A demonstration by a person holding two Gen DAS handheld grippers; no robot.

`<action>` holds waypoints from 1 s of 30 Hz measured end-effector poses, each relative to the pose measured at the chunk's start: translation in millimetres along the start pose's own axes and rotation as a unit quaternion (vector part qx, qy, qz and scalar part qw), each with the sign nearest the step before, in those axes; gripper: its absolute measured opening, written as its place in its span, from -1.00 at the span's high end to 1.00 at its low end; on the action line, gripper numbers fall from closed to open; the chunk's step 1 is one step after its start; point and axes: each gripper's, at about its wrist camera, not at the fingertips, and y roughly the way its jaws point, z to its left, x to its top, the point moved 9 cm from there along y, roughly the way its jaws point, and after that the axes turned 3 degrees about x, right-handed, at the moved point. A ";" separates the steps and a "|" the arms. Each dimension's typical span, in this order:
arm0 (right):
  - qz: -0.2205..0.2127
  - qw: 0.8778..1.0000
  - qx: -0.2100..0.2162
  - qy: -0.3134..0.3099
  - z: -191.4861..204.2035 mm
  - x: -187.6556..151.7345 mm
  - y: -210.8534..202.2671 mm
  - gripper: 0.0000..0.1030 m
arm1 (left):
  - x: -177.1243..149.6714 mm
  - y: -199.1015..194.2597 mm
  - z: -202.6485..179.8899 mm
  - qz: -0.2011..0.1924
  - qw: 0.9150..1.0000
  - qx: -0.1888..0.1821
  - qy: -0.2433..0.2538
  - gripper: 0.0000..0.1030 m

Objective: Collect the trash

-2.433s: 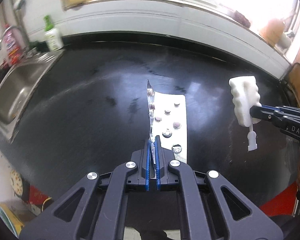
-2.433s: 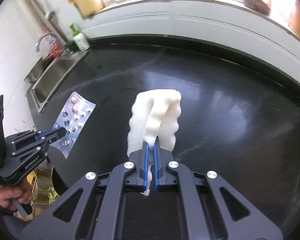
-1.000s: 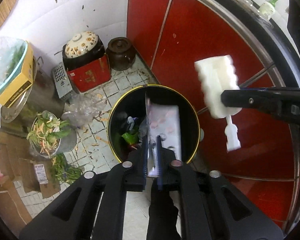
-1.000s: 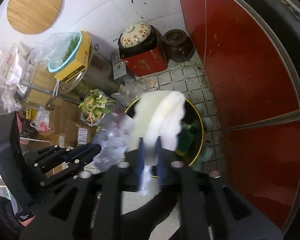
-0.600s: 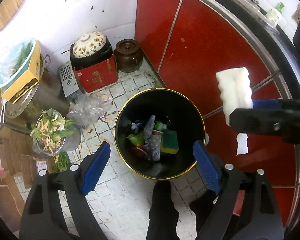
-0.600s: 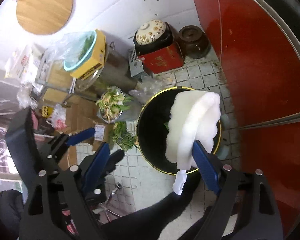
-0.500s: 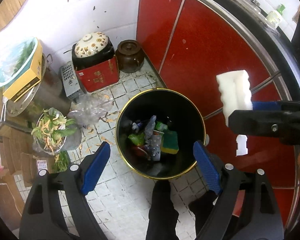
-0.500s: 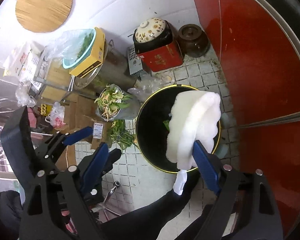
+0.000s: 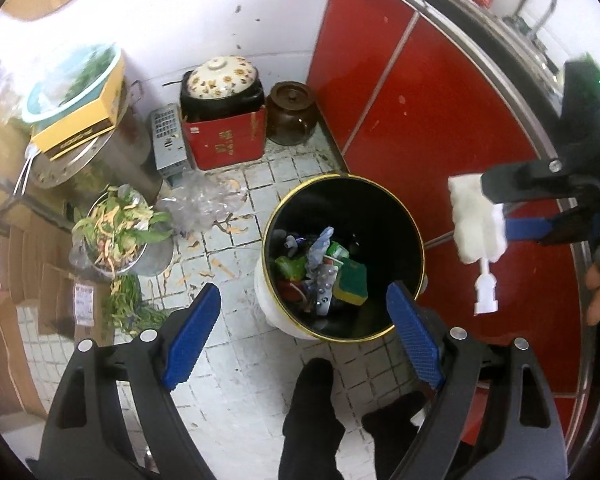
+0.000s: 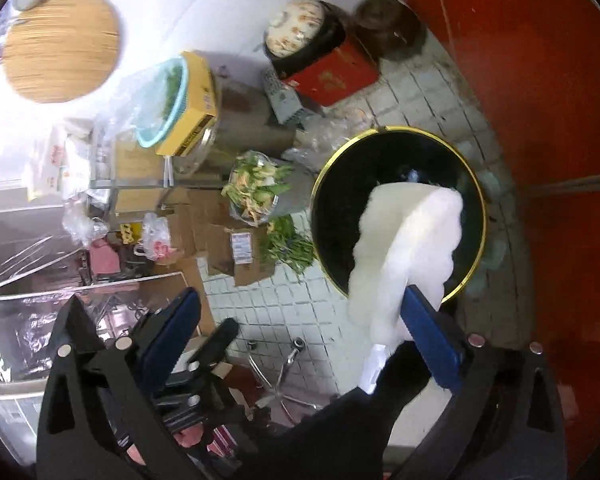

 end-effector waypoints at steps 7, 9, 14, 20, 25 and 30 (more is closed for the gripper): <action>0.015 0.999 -0.032 0.004 3.2 4.8 7.8 -0.87 | -9.0 -16.0 9.6 -0.014 0.999 -0.006 -0.033 -0.61; 0.025 0.999 -0.010 0.027 7.5 2.0 10.3 -0.87 | -10.5 -18.7 3.4 -0.019 0.999 -0.015 -0.039 -0.61; 0.019 1.000 -0.015 -0.010 29.0 -0.3 8.0 -0.87 | -5.8 -14.3 -21.5 -0.021 0.999 -0.027 -0.032 -0.61; 0.006 1.000 -0.006 -0.025 41.6 -6.1 -13.9 -0.87 | 0.6 -25.1 -32.8 -0.030 0.999 -0.029 -0.013 -0.61; -0.031 0.999 -0.014 -0.034 40.9 -26.4 -61.3 -0.87 | 6.0 -49.8 -39.4 -0.033 0.999 -0.018 0.019 -0.61; -0.152 0.977 -0.123 -0.091 36.1 -58.4 -173.9 -0.87 | 23.4 -100.6 -75.9 -0.055 0.995 -0.007 0.081 -0.87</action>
